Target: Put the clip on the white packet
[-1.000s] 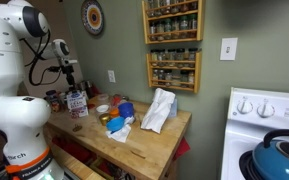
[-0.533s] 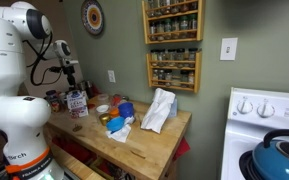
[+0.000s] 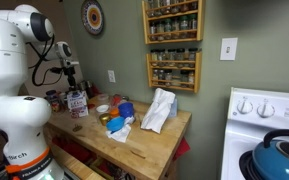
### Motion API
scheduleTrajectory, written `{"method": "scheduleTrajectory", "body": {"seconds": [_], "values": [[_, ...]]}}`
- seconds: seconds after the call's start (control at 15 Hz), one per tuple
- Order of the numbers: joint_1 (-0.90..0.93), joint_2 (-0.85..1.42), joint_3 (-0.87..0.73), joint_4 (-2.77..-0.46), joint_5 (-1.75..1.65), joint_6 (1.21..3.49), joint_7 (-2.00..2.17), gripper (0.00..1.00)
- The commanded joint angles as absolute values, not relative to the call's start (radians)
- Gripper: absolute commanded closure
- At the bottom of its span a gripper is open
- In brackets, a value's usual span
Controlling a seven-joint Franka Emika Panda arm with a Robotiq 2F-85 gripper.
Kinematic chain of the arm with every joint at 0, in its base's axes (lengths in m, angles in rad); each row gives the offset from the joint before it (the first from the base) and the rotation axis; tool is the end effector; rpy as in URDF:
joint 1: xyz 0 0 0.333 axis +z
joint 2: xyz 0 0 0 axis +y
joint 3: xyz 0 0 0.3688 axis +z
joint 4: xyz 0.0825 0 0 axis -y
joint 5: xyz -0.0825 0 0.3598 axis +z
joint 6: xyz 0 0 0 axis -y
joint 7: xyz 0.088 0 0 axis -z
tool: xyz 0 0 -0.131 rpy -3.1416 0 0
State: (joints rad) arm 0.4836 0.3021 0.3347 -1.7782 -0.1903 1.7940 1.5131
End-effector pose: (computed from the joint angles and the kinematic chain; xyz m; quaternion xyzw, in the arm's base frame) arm 0.4299 0.4050 0.4152 0.9419 -0.3061 -0.0158 0.1376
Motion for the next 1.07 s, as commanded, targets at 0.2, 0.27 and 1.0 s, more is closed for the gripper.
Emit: {"method": "scheduleTrajectory", "body": {"seconds": [0.2, 0.27, 1.0], "values": [[0.511, 0.334, 0.309, -1.740, -0.206, 1.724, 1.531, 0.94], [0.512, 0.332, 0.307, -1.739, -0.207, 1.719, 1.532, 0.59], [0.487, 0.228, 0.308, -1.804, -0.183, 1.746, 1.513, 0.00]]}}
